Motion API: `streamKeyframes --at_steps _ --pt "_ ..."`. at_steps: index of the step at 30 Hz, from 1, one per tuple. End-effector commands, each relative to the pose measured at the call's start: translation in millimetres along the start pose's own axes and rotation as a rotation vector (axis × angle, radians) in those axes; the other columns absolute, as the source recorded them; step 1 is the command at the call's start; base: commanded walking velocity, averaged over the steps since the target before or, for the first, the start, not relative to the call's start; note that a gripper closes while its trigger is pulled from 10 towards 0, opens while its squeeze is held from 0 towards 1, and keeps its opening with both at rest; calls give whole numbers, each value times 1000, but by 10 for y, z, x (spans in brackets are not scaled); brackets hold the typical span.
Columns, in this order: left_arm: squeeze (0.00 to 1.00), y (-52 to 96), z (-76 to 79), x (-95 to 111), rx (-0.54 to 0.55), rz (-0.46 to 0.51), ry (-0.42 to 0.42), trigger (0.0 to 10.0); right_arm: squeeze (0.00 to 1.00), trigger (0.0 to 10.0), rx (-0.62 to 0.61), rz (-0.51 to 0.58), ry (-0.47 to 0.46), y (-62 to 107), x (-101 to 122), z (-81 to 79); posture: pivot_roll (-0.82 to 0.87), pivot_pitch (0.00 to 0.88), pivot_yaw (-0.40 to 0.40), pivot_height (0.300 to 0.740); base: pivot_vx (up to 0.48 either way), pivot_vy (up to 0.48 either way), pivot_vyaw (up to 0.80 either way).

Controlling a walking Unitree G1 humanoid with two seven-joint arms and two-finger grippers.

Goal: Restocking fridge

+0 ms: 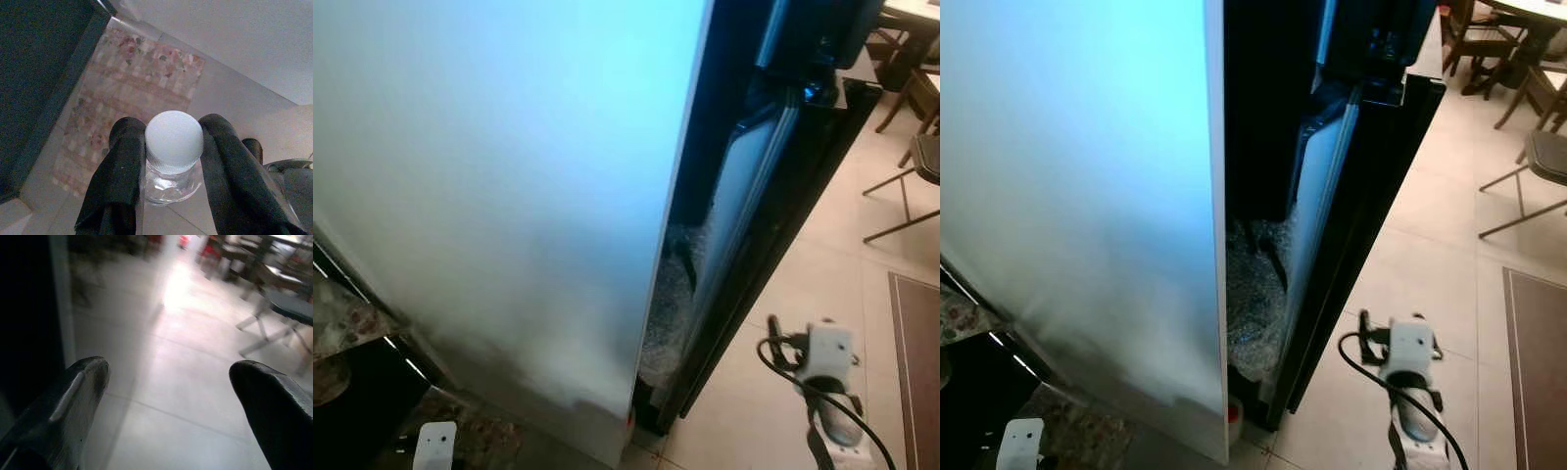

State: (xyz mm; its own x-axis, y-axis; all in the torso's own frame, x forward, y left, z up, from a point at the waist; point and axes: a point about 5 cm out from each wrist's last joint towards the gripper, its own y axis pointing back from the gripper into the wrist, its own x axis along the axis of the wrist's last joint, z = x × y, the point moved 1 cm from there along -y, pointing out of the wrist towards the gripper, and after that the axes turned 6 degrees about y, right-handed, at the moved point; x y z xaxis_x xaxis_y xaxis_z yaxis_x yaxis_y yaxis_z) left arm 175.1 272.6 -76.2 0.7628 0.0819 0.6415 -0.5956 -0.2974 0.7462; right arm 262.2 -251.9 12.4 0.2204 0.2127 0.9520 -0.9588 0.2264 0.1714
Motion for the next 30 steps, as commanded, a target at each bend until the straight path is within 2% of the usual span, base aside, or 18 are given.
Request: streamKeyframes --at_steps 1,3,6,10,12,13,14,18,21,24,30 --pt "0 0 -24 -3 -2 -8 -14 10000 0 10000 -55 -55 -2 51 -112 96 6 0 -17 740 0 0 0" --pt "0 -1 -19 -2 -4 -8 -15 10000 0 10000 -97 -147 -8 160 -307 134 7 0 -19 740 0 0 0" --pt "0 -2 -16 -1 -5 -8 -16 10000 0 10000 -100 -237 -1 269 -483 104 8 0 -19 740 0 0 0" --pt "0 -3 -14 1 -5 -10 -14 10000 0 10000 29 -271 -35 293 -535 -99 9 0 -20 740 0 0 0" --pt "0 -4 -14 4 -4 -10 -15 10000 0 10000 198 -307 -42 304 -552 -357 9 0 -21 740 0 0 0" --pt "0 -4 -14 4 -4 -10 -15 10000 0 10000 198 -307 -42 304 -552 -357 9 0 -21 740 0 0 0" --pt "0 -4 -14 4 -2 -9 -14 10000 0 10000 271 -308 -40 299 -533 -466 12 0 -22 740 0 0 0" --pt "0 -3 -14 5 -2 -8 -12 10000 0 10000 349 -296 -67 272 -478 -584 12 0 -23 740 0 0 0" --pt "0 -3 -15 3 -1 -8 -11 10000 0 10000 533 -270 -104 246 -356 -816 11 0 -24 740 0 0 0" --pt "0 -2 -11 0 1 -8 -9 10000 0 10000 530 -216 -83 200 -267 -834 16 0 -28 740 0 0 0" --pt "0 -2 -11 -3 3 -9 -7 10000 0 10000 507 -156 -99 114 -131 -837 13 0 -30 740 0 0 0"
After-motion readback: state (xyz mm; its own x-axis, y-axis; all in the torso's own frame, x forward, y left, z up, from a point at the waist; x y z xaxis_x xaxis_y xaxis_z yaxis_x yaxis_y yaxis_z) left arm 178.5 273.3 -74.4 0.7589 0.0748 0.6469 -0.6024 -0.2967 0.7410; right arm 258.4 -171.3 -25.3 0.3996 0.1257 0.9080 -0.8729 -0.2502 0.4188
